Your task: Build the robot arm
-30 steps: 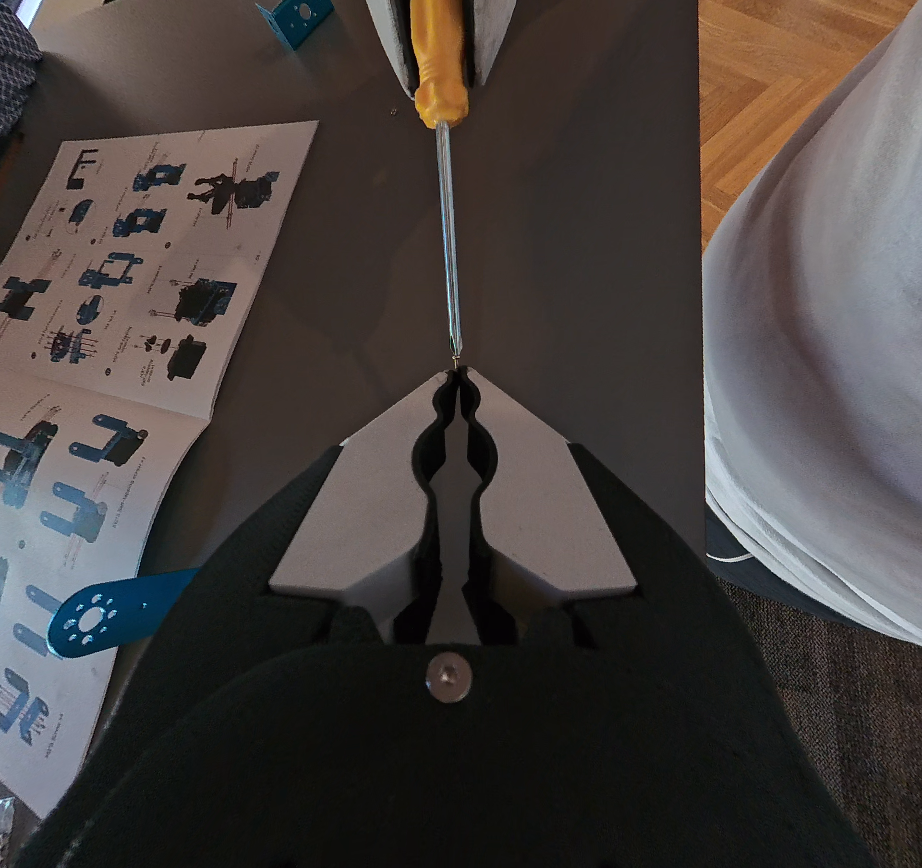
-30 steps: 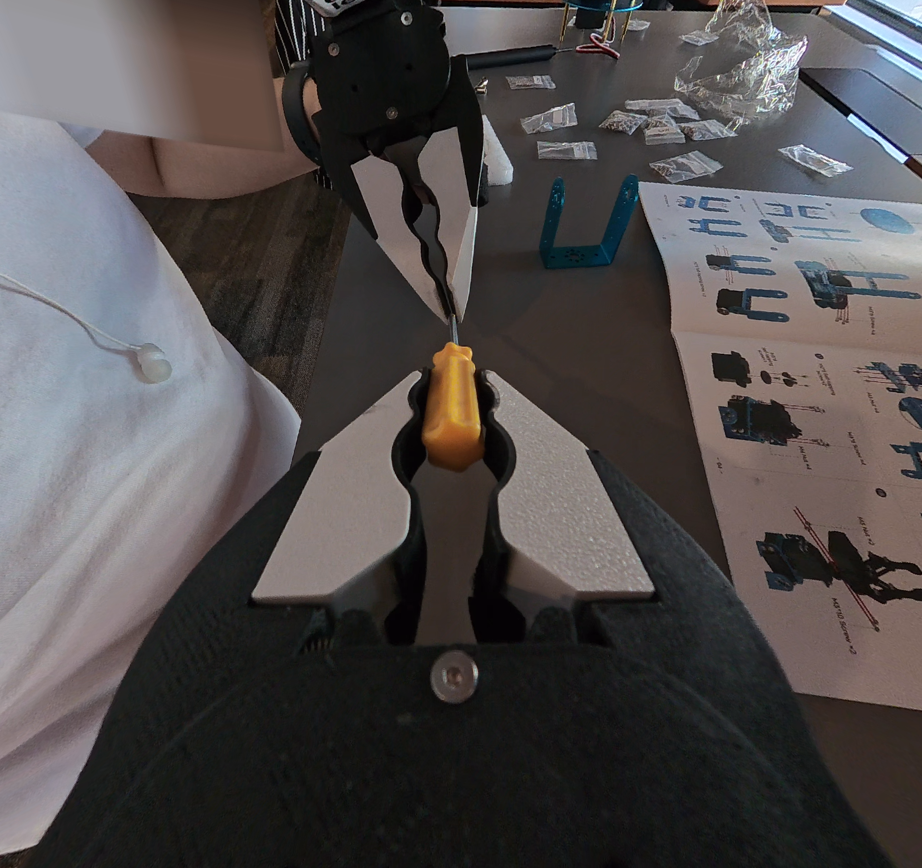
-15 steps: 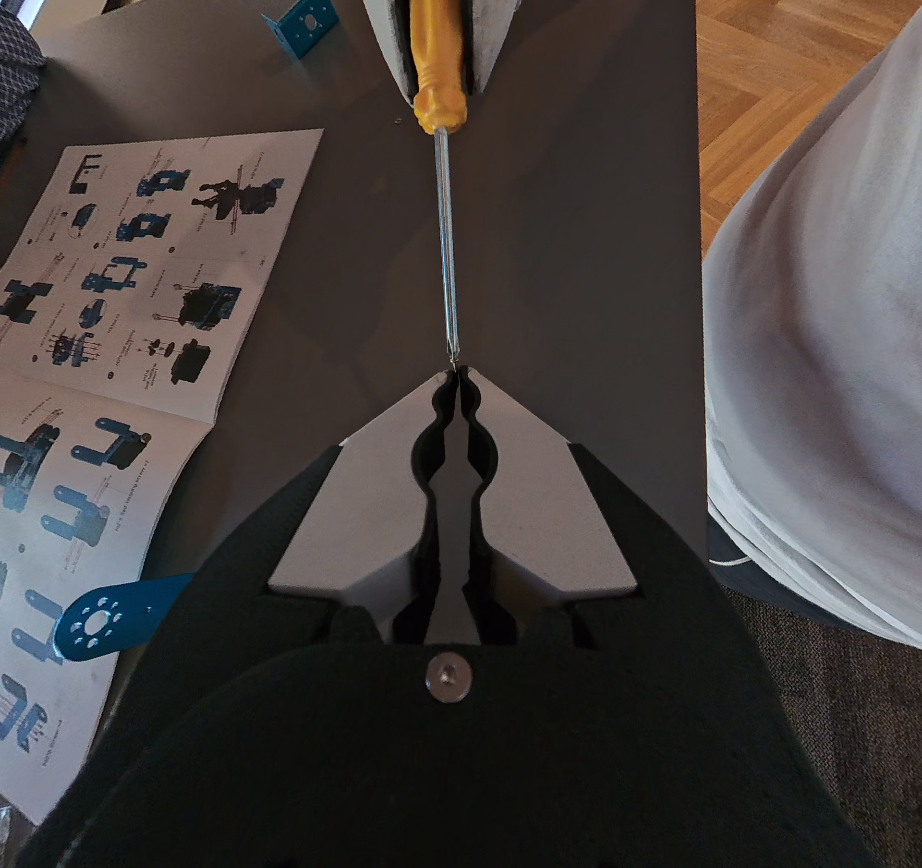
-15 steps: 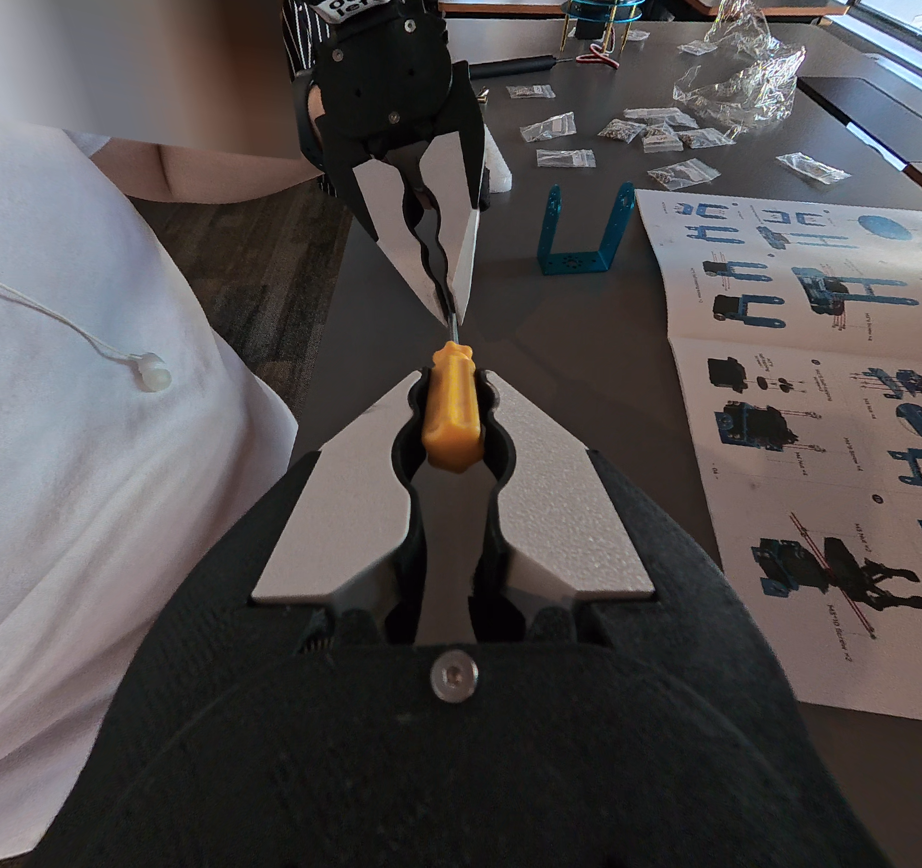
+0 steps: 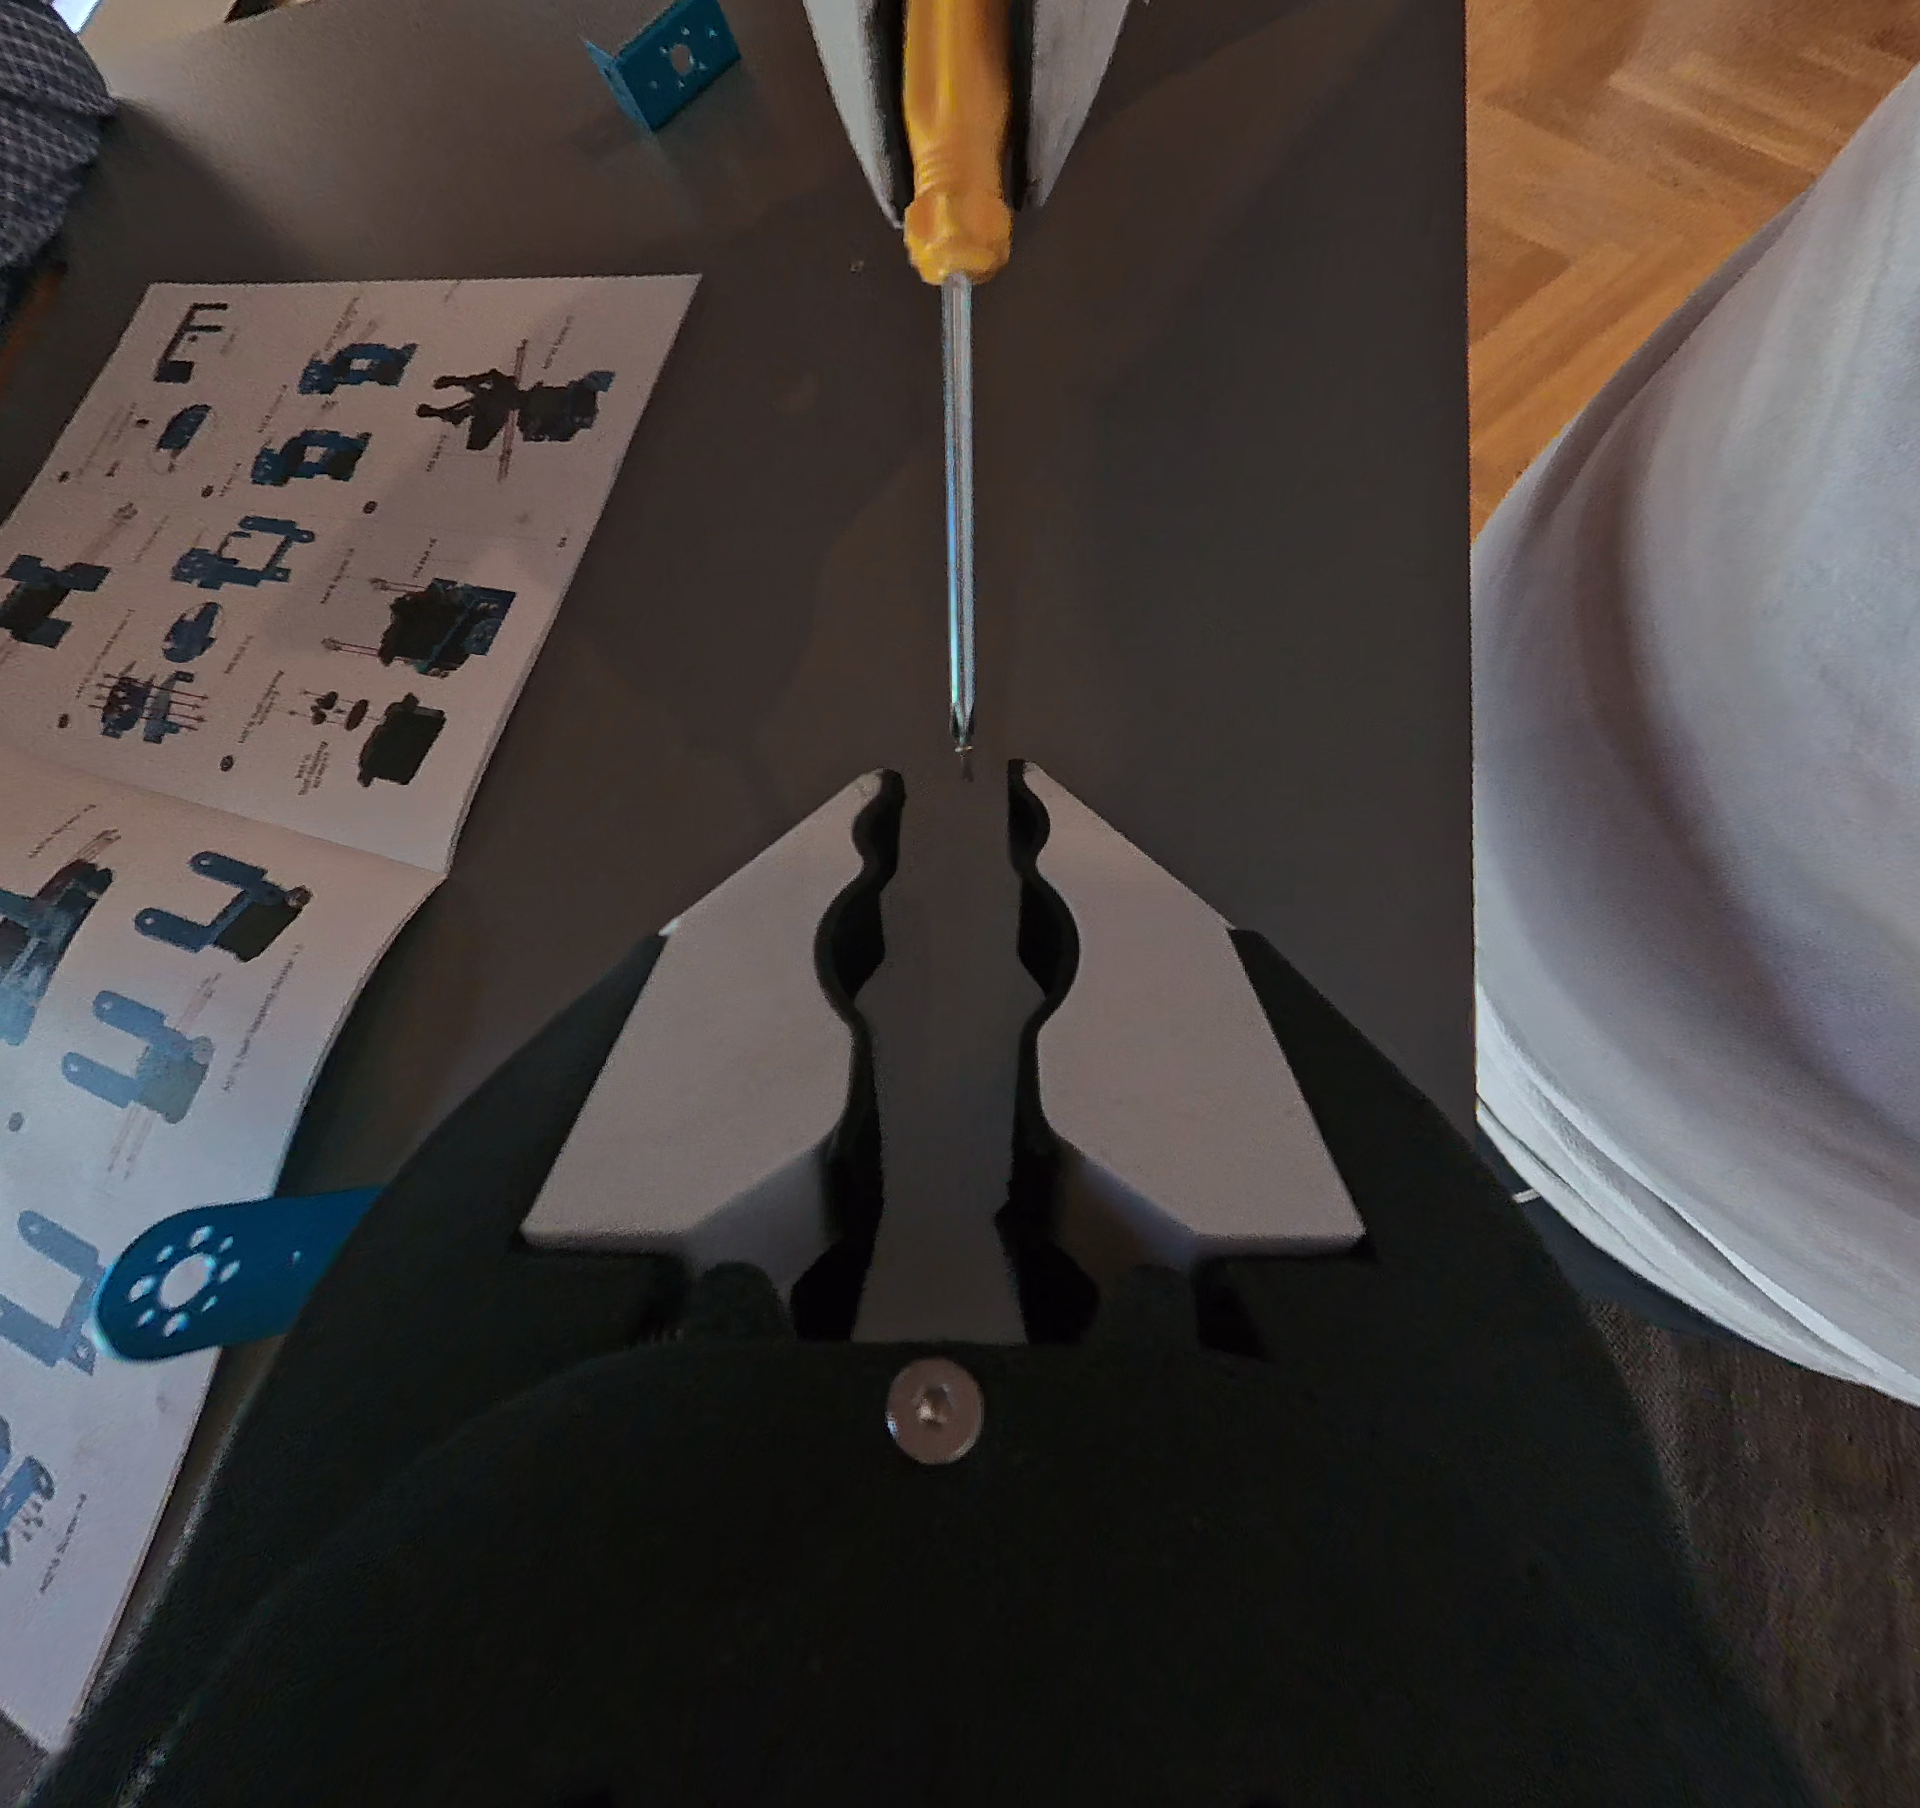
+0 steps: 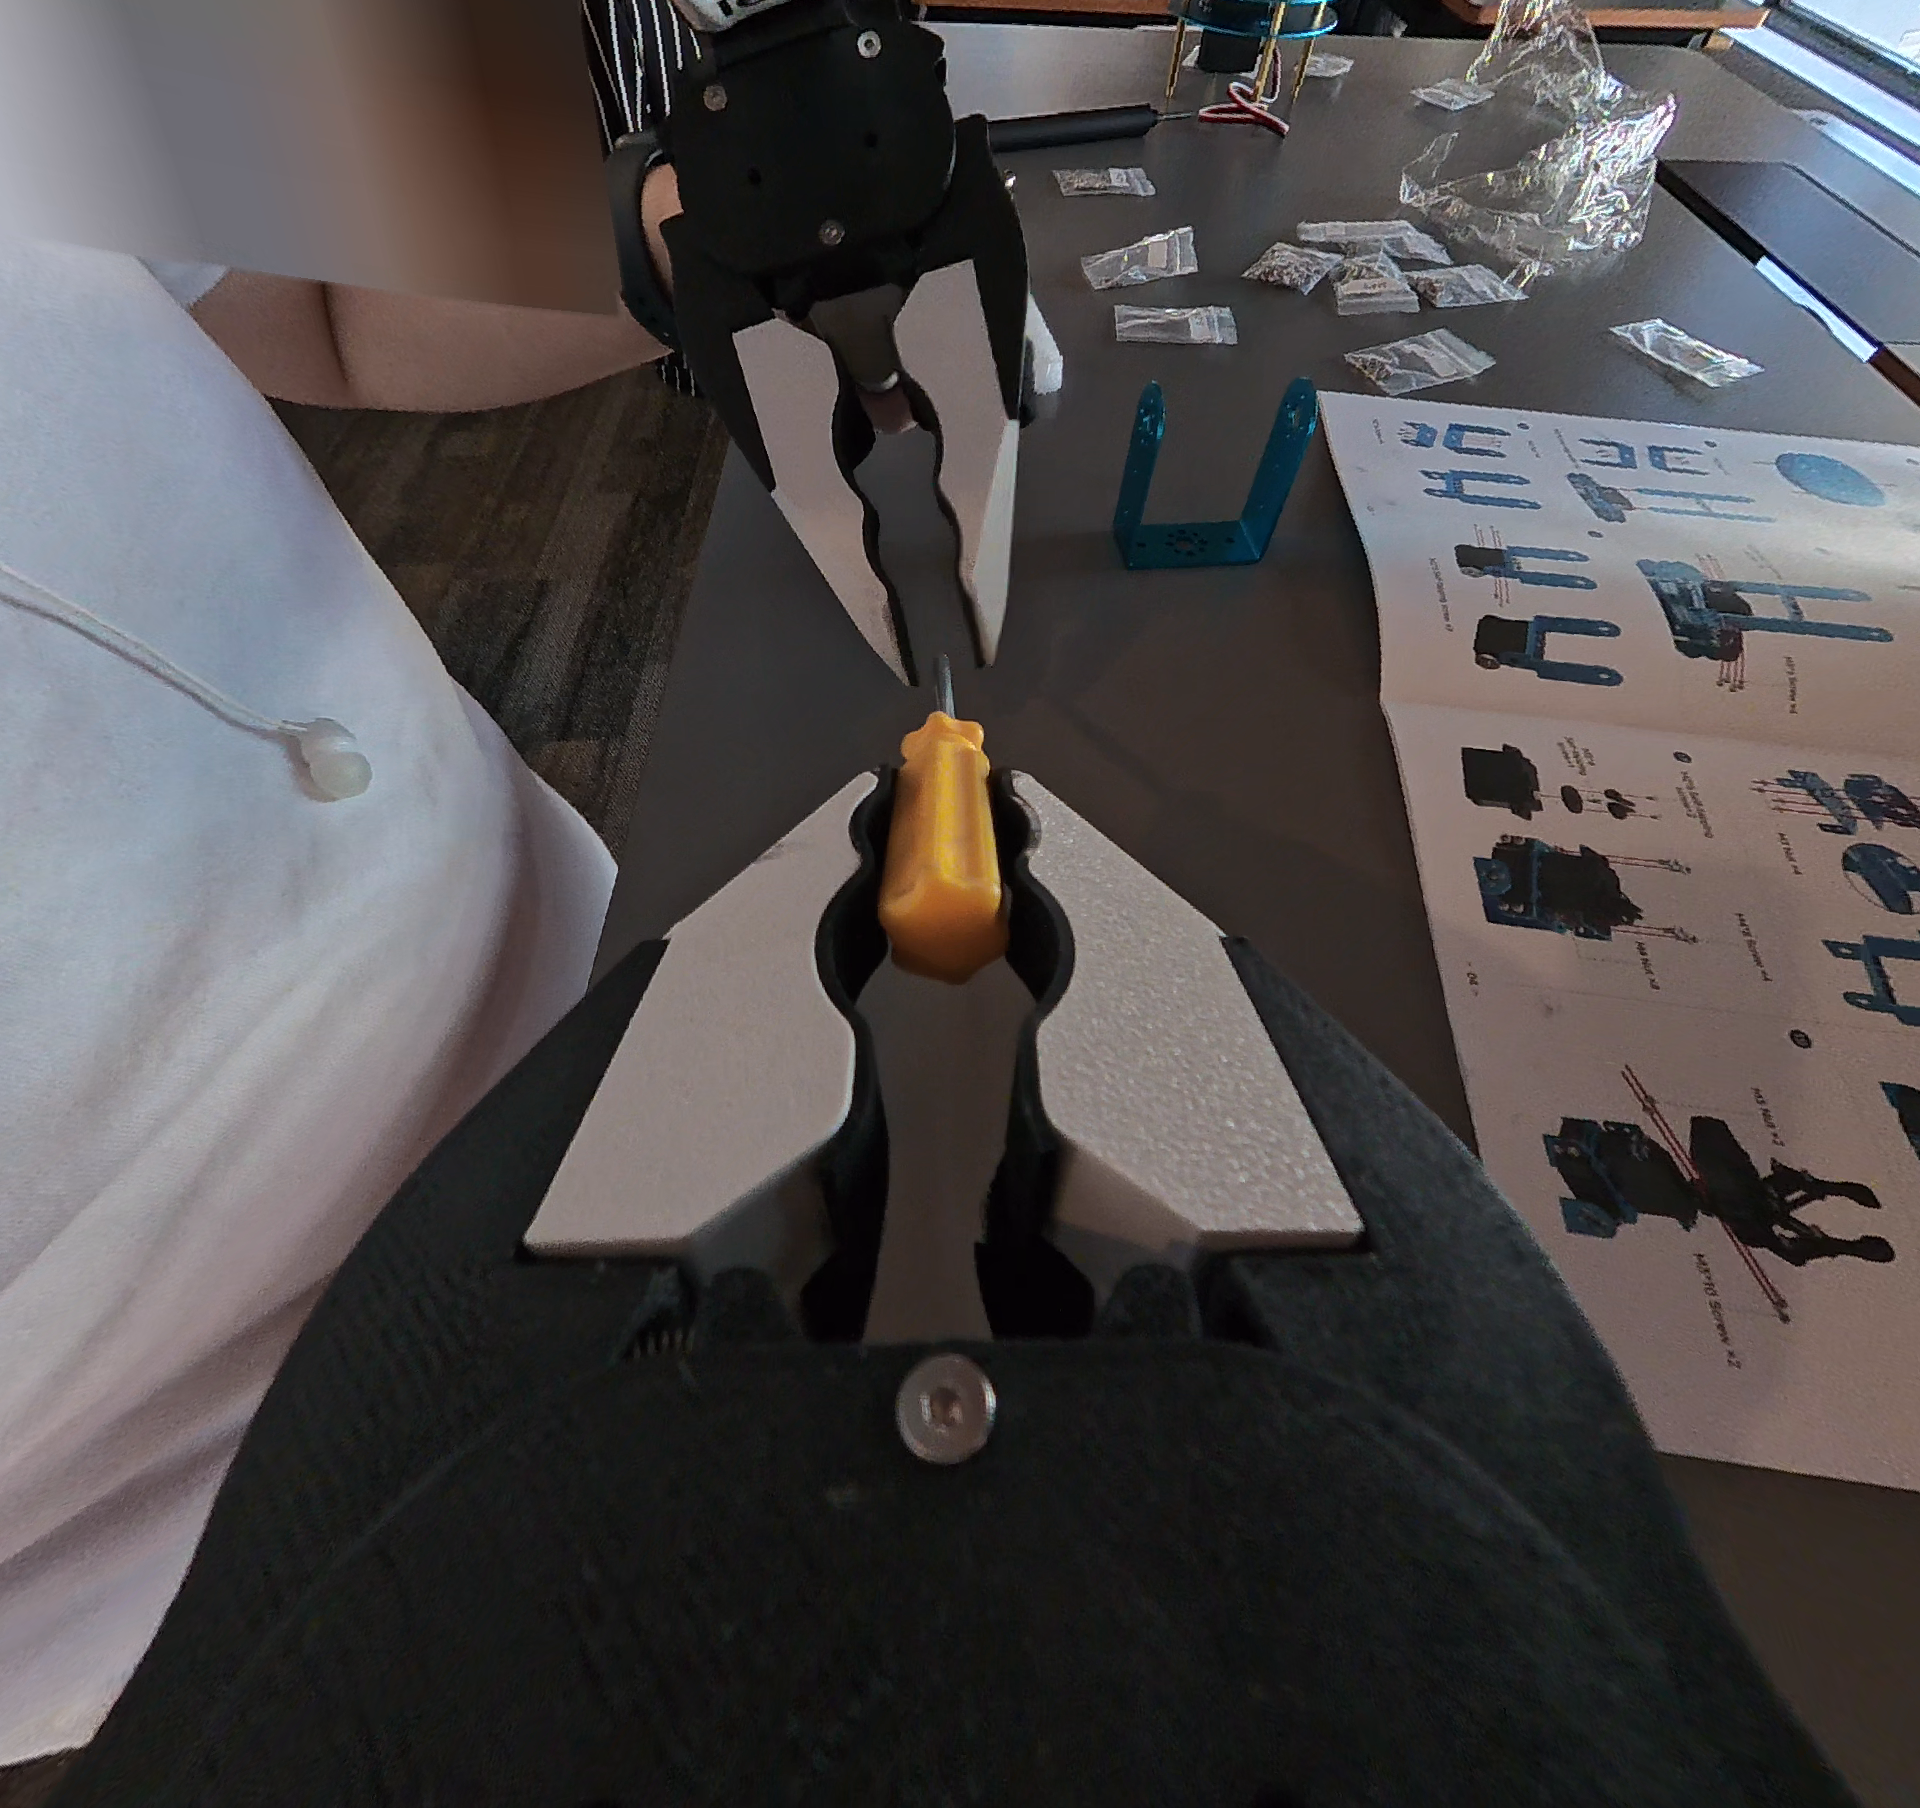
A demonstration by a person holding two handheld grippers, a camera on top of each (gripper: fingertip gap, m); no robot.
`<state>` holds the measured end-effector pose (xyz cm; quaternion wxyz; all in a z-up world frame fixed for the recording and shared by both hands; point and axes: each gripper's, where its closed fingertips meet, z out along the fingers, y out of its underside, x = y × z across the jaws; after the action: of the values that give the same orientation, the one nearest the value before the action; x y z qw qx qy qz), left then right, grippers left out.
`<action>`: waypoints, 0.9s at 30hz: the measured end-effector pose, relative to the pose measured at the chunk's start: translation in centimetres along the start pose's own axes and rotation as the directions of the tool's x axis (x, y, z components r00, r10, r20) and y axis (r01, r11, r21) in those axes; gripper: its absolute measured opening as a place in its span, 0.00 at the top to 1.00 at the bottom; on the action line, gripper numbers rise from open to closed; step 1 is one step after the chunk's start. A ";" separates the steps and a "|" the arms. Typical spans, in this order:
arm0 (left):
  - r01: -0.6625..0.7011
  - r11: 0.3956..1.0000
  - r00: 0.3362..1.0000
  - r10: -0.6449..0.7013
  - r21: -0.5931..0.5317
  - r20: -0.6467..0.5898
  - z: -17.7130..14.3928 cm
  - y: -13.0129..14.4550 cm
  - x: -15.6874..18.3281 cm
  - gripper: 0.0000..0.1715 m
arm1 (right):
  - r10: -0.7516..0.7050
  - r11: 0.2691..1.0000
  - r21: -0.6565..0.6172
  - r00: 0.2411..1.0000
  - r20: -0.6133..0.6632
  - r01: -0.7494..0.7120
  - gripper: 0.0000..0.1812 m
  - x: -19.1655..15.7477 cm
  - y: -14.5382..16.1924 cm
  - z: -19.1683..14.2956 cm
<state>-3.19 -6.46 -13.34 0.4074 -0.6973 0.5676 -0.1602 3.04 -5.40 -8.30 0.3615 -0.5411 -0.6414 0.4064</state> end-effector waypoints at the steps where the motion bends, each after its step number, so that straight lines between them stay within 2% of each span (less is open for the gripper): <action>1: 0.013 1.000 1.000 -0.014 0.003 0.015 -0.2 0.0 -0.3 0.86 | -0.003 1.000 -0.002 1.000 0.000 0.003 0.91 0.0 0.0 0.0; 4: 0.081 0.995 0.994 -0.085 0.061 0.074 -1.9 -0.3 -1.4 0.82 | -0.011 1.000 0.004 1.000 -0.005 0.011 0.91 0.0 -0.3 -0.2; 6: 0.146 0.981 0.976 -0.164 0.129 0.143 -4.4 -0.5 -2.5 0.81 | -0.015 1.000 0.012 1.000 -0.013 0.015 0.91 0.3 -0.6 -0.4; 8: 0.225 0.958 0.917 -0.270 0.178 0.292 -8.3 0.7 -4.5 0.80 | -0.015 1.000 0.020 1.000 -0.026 0.016 0.91 0.6 -0.9 -0.6; 9: 0.270 0.945 0.854 -0.324 0.186 0.406 -11.1 2.3 -6.0 0.80 | -0.016 1.000 0.023 0.999 -0.033 0.017 0.91 0.9 -1.0 -0.7; 10: 0.327 0.922 0.764 -0.388 0.208 0.517 -14.6 4.3 -7.5 0.81 | -0.014 1.000 0.027 0.999 -0.039 0.015 0.91 1.2 -1.1 -0.8; 11: 0.412 0.881 0.633 -0.461 0.233 0.622 -18.7 7.3 -9.0 0.83 | -0.013 0.999 0.030 0.999 -0.044 0.014 0.91 1.4 -1.3 -0.9; 13: 0.628 0.736 0.386 -0.577 0.254 0.720 -25.9 14.9 -10.5 0.77 | -0.014 0.999 0.034 0.998 -0.055 0.016 0.91 1.9 -1.6 -1.0; 15: 0.803 0.552 0.181 -0.587 0.226 0.789 -31.7 23.3 -11.6 0.64 | -0.023 0.999 0.037 0.997 -0.070 0.026 0.91 2.4 -2.0 -1.1; 16: 0.840 0.498 0.129 -0.570 0.217 0.811 -33.7 26.6 -12.5 0.63 | -0.029 0.999 0.040 0.997 -0.077 0.032 0.91 2.6 -2.3 -1.2; 18: 0.866 0.444 0.057 -0.546 0.231 0.836 -36.6 31.4 -14.7 0.72 | -0.035 0.998 0.043 0.995 -0.097 0.039 0.91 3.0 -2.6 -1.2; 20: 0.907 0.359 0.020 -0.559 0.220 0.829 -37.1 34.9 -15.5 0.71 | -0.033 0.998 0.048 0.993 -0.114 0.038 0.91 3.4 -2.9 -1.2; 22: 0.936 0.292 0.012 -0.587 0.198 0.810 -36.4 37.1 -15.8 0.69 | -0.029 0.998 0.051 0.991 -0.129 0.036 0.91 3.7 -3.0 -1.3; 24: 0.952 0.264 0.037 -0.598 0.153 0.801 -35.5 38.5 -15.5 0.75 | -0.024 0.998 0.052 0.990 -0.139 0.032 0.91 3.9 -3.0 -1.3; 27: 0.949 0.292 0.079 -0.587 0.120 0.805 -35.5 38.8 -15.2 0.89 | -0.022 0.998 0.049 0.989 -0.146 0.029 0.91 4.0 -3.0 -1.2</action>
<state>-57.83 -7.12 -16.94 0.2637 -0.9555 -0.1124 0.0704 2.36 -1.56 -4.95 0.4262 -0.5517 -0.6097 0.3772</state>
